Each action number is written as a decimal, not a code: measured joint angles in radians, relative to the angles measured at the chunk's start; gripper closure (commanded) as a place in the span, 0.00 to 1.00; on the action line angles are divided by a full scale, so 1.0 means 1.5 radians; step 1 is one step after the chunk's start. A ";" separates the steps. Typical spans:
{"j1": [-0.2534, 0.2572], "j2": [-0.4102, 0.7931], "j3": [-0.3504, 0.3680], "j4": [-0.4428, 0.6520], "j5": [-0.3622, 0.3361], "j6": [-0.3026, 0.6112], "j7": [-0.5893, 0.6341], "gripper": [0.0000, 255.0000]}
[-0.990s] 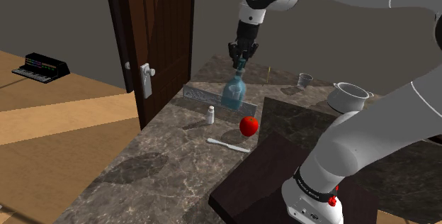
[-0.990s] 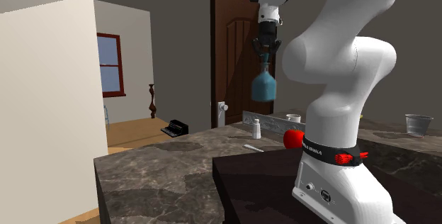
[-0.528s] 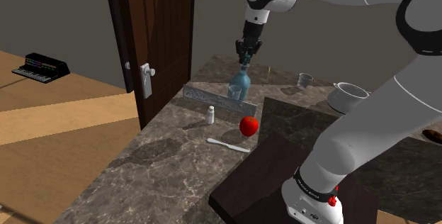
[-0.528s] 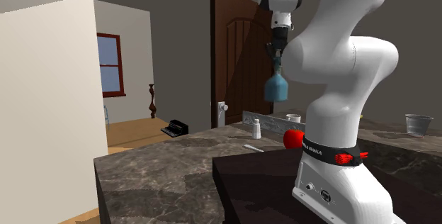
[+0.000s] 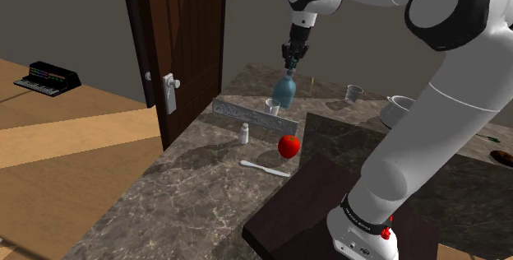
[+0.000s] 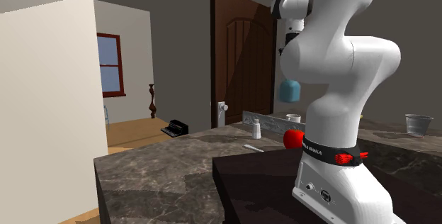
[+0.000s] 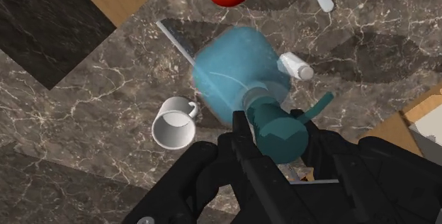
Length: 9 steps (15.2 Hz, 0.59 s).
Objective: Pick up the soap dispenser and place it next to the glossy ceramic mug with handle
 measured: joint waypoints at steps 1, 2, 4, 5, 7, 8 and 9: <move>-0.005 0.023 -0.006 0.020 0.005 0.002 -0.013 1.00; -0.012 0.042 -0.012 0.036 0.010 0.004 -0.028 1.00; -0.027 0.086 -0.023 0.084 0.021 -0.004 -0.054 1.00; -0.035 0.118 -0.028 0.120 0.030 -0.009 -0.069 1.00; -0.054 0.160 -0.036 0.173 0.042 -0.023 -0.096 1.00; -0.061 0.184 -0.038 0.203 0.048 -0.031 -0.104 1.00; -0.070 0.210 -0.040 0.238 0.056 -0.041 -0.115 1.00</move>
